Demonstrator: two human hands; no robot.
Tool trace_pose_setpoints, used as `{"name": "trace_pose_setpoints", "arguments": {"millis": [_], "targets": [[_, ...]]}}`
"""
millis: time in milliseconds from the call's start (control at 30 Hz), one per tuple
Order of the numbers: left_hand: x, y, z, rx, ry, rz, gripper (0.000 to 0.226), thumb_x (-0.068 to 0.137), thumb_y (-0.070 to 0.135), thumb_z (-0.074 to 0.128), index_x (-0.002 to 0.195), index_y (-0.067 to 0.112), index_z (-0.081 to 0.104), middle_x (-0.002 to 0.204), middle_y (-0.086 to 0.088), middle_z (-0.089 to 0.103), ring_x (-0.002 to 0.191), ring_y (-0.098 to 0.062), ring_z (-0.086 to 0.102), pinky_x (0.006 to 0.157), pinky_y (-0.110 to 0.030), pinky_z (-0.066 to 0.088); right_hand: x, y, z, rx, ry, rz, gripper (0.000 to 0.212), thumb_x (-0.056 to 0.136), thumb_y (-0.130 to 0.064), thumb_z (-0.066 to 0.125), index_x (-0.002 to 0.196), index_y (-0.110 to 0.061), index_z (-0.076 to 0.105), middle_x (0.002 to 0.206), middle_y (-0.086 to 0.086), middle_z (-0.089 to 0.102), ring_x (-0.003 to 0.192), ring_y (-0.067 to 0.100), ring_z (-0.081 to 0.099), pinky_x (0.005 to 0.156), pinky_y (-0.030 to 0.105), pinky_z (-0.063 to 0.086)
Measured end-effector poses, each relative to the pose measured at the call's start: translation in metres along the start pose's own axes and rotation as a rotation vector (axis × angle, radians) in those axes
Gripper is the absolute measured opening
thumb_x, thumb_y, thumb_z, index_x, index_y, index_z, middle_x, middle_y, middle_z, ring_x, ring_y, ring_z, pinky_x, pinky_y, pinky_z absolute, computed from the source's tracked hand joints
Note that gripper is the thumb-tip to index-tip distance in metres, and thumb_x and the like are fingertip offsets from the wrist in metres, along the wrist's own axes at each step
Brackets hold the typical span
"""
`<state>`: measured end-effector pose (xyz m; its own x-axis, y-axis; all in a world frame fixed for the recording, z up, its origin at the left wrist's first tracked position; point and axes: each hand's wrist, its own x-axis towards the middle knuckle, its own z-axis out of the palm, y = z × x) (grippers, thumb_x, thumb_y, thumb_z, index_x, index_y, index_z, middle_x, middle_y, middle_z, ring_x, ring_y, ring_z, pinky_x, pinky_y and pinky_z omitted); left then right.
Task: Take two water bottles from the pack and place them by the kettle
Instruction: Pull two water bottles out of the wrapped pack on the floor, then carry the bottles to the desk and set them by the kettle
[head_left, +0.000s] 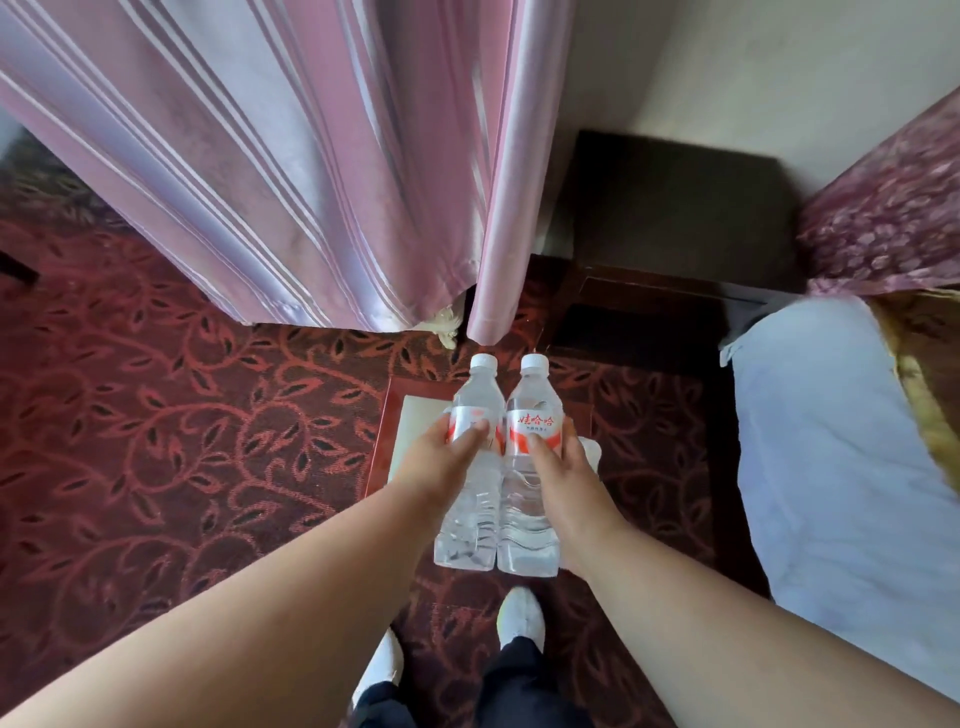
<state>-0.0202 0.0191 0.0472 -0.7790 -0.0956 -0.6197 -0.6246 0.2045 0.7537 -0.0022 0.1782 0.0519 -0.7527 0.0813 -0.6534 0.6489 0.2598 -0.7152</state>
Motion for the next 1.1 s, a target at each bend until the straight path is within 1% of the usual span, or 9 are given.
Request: {"name": "trace_pose_setpoints", "arguments": {"millis": [100, 267, 400, 500, 567, 633, 867, 1000, 1100], "targets": [[-0.029, 0.041, -0.035, -0.136, 0.001, 0.026, 0.018, 0.099, 0.043, 0.059, 0.110, 0.035, 0.070, 0.095, 0.004, 0.077, 0.081, -0.011, 0.071, 0.050, -0.014, 0.052, -0.022, -0.051, -0.003, 0.017, -0.065, -0.111, 0.072, 0.082, -0.078, 0.048, 0.148, -0.059, 0.026, 0.141, -0.005, 0.061, 0.123, 0.025, 0.062, 0.105, 0.053, 0.048], [-0.102, 0.115, -0.113, -0.302, 0.196, 0.232, 0.035, 0.095, 0.041, 0.066, 0.125, 0.023, 0.067, 0.094, 0.001, 0.079, 0.077, -0.015, 0.071, 0.067, -0.028, 0.054, -0.064, -0.157, 0.022, -0.065, -0.213, -0.484, 0.068, 0.094, -0.064, 0.051, 0.154, -0.043, 0.028, 0.143, 0.001, 0.061, 0.123, 0.026, 0.063, 0.107, 0.049, 0.046], [-0.178, 0.147, -0.174, -0.409, 0.472, 0.374, 0.065, 0.078, 0.048, 0.069, 0.136, 0.022, 0.055, 0.112, -0.013, 0.076, 0.101, -0.031, 0.074, 0.096, -0.049, 0.056, -0.112, -0.229, 0.068, -0.154, -0.350, -0.793, 0.061, 0.103, -0.044, 0.051, 0.157, -0.022, 0.031, 0.135, 0.000, 0.064, 0.107, 0.012, 0.067, 0.086, 0.014, 0.045], [-0.238, 0.140, -0.219, -0.457, 0.671, 0.464, 0.038, 0.090, 0.040, 0.072, 0.122, 0.027, 0.057, 0.097, 0.002, 0.079, 0.087, -0.010, 0.076, 0.077, -0.028, 0.061, -0.168, -0.260, 0.110, -0.122, -0.567, -0.953, 0.050, 0.098, -0.040, 0.054, 0.143, -0.021, 0.043, 0.114, -0.014, 0.069, 0.096, -0.005, 0.070, 0.070, -0.004, 0.041], [-0.279, 0.123, -0.246, -0.467, 0.757, 0.518, 0.024, 0.098, 0.032, 0.067, 0.118, 0.021, 0.062, 0.090, 0.003, 0.080, 0.082, -0.007, 0.075, 0.072, -0.024, 0.059, -0.207, -0.268, 0.141, -0.089, -0.721, -1.003, 0.050, 0.094, -0.040, 0.056, 0.140, -0.023, 0.045, 0.116, -0.009, 0.071, 0.095, -0.003, 0.072, 0.073, 0.002, 0.047], [-0.325, 0.101, -0.267, -0.489, 0.835, 0.548, 0.027, 0.100, 0.031, 0.064, 0.120, 0.013, 0.065, 0.102, -0.010, 0.080, 0.093, -0.022, 0.076, 0.086, -0.039, 0.060, -0.245, -0.268, 0.172, -0.094, -0.877, -1.021, 0.057, 0.092, -0.044, 0.055, 0.145, -0.027, 0.042, 0.121, -0.005, 0.070, 0.096, -0.003, 0.072, 0.076, 0.010, 0.054], [-0.452, -0.008, -0.322, -0.722, 1.003, 0.613, 0.040, 0.090, 0.043, 0.072, 0.123, 0.024, 0.062, 0.112, -0.014, 0.077, 0.104, -0.034, 0.074, 0.096, -0.055, 0.055, -0.368, -0.229, 0.284, -0.165, -1.322, -0.876, 0.047, 0.093, -0.053, 0.066, 0.136, -0.038, 0.051, 0.120, -0.002, 0.076, 0.107, 0.021, 0.075, 0.083, 0.036, 0.063], [-0.530, -0.081, -0.367, -0.775, 1.063, 0.623, 0.023, 0.087, 0.050, 0.075, 0.108, 0.048, 0.067, 0.114, -0.009, 0.078, 0.104, -0.030, 0.075, 0.086, -0.045, 0.061, -0.453, -0.190, 0.364, -0.187, -1.497, -0.788, 0.042, 0.088, -0.058, 0.073, 0.126, -0.045, 0.058, 0.124, 0.004, 0.075, 0.110, 0.029, 0.074, 0.089, 0.050, 0.061], [-0.595, -0.126, -0.411, -0.747, 1.116, 0.596, 0.019, 0.083, 0.055, 0.076, 0.100, 0.056, 0.066, 0.112, -0.004, 0.079, 0.102, -0.027, 0.076, 0.081, -0.040, 0.061, -0.512, -0.160, 0.426, -0.174, -1.576, -0.735, 0.033, 0.088, -0.054, 0.075, 0.117, -0.047, 0.062, 0.123, 0.007, 0.075, 0.109, 0.031, 0.074, 0.085, 0.046, 0.063]]}}
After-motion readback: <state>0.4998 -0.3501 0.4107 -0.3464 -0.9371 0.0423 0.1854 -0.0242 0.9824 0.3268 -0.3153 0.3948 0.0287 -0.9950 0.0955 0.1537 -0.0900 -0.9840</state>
